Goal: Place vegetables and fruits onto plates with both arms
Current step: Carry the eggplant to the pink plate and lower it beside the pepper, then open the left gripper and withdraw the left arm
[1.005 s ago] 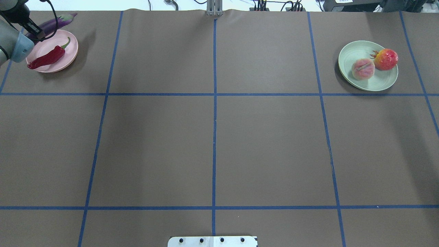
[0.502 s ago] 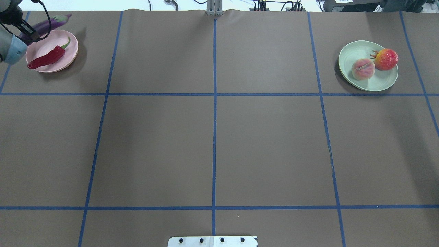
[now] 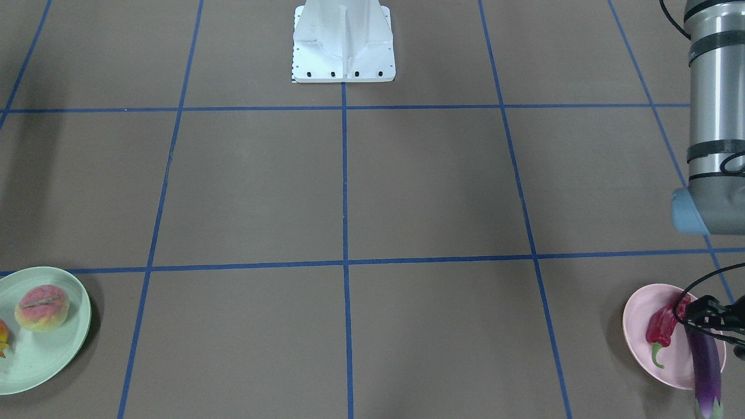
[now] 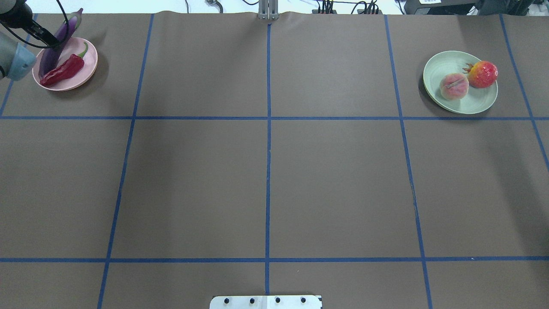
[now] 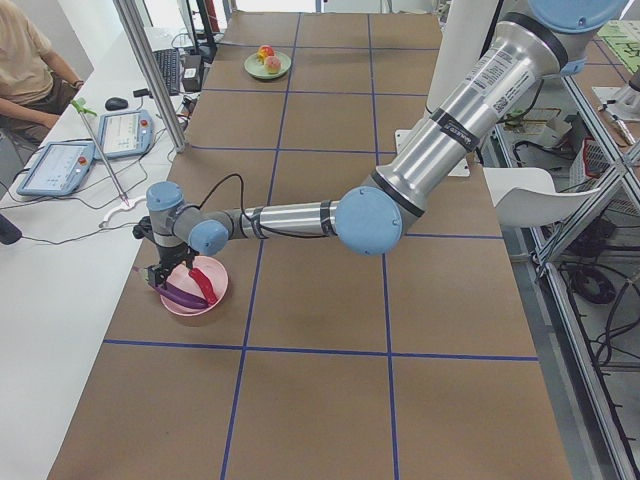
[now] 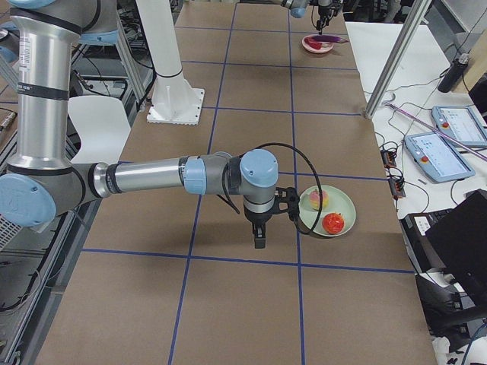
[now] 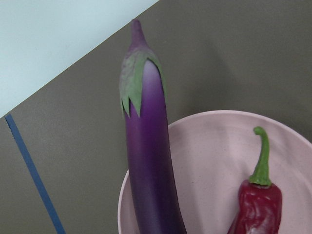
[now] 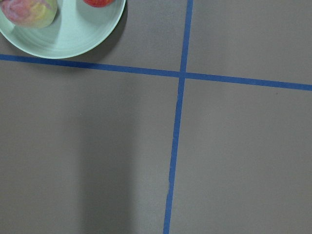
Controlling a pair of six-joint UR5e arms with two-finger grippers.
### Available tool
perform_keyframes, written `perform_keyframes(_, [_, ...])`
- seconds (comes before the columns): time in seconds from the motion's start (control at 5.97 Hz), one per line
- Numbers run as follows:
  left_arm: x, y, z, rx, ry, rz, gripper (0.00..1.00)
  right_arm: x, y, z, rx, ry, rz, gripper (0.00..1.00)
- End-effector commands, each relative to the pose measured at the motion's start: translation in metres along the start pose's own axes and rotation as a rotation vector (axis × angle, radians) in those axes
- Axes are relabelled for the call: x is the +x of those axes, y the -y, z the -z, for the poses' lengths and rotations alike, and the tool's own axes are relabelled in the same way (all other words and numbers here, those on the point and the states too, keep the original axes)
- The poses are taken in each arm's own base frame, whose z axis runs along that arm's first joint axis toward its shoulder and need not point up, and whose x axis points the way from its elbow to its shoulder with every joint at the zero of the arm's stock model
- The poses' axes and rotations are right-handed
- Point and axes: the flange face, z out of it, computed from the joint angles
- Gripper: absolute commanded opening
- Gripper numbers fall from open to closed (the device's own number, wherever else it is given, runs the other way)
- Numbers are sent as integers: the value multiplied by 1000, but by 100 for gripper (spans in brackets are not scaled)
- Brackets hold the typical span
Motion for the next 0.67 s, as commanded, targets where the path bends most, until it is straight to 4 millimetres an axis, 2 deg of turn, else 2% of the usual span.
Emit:
perform_keyframes(0.0, [-8,-40,28,34,-213,138,100,0,0,0,0,0,1,100])
perform_keyframes(0.17, [-6,-81,49,57,-271,226,100,-1,0,1,1,0,4,100])
perform_keyframes(0.33, [-24,-124,75,63,-250,284,100,-1,1,1,2,-2,5,100])
perform_keyframes(0.5, [-32,-149,108,70,-230,327,100,-1,1,2,3,-2,6,100])
